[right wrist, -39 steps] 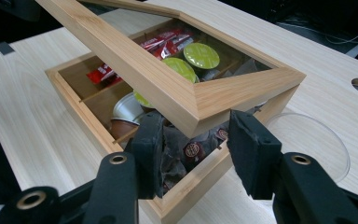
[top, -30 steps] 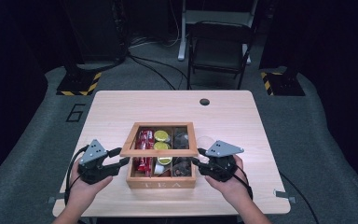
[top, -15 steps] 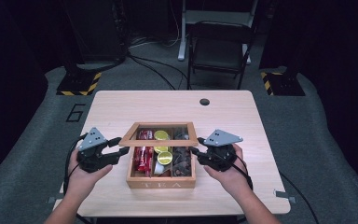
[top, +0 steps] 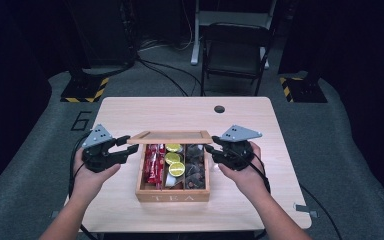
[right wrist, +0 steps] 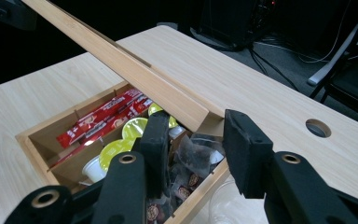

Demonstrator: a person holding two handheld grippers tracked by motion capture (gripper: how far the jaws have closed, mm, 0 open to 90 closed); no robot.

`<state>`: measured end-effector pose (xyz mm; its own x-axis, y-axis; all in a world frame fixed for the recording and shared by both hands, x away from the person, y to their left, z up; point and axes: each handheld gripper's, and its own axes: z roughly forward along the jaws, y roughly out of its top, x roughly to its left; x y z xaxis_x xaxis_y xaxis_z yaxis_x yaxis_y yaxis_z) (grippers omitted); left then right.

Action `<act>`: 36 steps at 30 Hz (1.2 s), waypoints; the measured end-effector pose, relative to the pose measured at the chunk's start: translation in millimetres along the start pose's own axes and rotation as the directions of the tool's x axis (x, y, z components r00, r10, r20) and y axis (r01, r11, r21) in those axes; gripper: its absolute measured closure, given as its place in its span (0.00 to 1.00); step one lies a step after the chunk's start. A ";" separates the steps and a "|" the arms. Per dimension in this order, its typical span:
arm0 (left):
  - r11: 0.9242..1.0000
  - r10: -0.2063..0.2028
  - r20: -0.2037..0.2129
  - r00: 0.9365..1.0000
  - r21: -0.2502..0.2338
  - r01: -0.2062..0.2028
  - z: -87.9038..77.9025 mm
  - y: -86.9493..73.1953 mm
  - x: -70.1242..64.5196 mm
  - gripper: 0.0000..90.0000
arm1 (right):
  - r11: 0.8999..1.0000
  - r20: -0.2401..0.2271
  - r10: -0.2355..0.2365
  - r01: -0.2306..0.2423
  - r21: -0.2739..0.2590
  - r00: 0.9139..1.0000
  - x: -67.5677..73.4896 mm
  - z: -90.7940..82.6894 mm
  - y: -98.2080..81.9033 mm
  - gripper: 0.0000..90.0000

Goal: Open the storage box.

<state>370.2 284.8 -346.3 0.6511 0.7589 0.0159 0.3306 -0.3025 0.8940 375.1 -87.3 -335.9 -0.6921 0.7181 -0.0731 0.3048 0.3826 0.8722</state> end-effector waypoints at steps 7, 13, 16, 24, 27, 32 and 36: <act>1.000 -0.002 -0.020 1.000 -0.001 0.002 9.6 3.4 6.7 0.62 | 1.000 0.007 0.001 -0.001 -0.005 1.000 -3.6 1.9 5.8 0.69; 1.000 0.001 -0.045 0.999 -0.003 -0.001 15.7 4.5 7.8 0.63 | 1.000 0.013 -0.003 0.003 -0.009 1.000 -4.7 2.8 7.4 0.69; 1.000 0.002 -0.048 0.999 -0.007 -0.002 16.1 4.9 8.0 0.63 | 1.000 0.010 -0.003 0.003 -0.015 1.000 -5.5 3.2 7.6 0.69; 1.000 -0.007 -0.040 0.999 -0.014 0.007 17.1 6.5 10.8 0.63 | 0.998 0.056 -0.056 0.056 0.005 0.997 -6.3 20.9 7.5 0.65; 1.000 -0.013 -0.041 0.999 -0.023 0.012 18.0 8.3 12.2 0.63 | 0.998 0.065 -0.057 0.057 -0.006 0.996 -9.1 26.0 9.8 0.65; 0.999 -0.016 -0.042 0.999 -0.028 0.015 18.9 10.3 13.3 0.63 | 0.999 0.054 -0.038 0.039 -0.016 0.998 -12.5 27.2 10.5 0.64; 1.000 -0.016 -0.040 0.999 -0.023 0.015 18.8 11.1 14.3 0.63 | 1.000 0.056 -0.026 0.027 -0.014 0.998 -13.5 30.4 9.3 0.63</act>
<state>396.0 281.5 -344.5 0.6179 0.7860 0.0193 0.3249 -0.2776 0.9041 407.1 -75.7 -341.5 -0.6620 0.7393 -0.1230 0.2767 0.3936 0.8767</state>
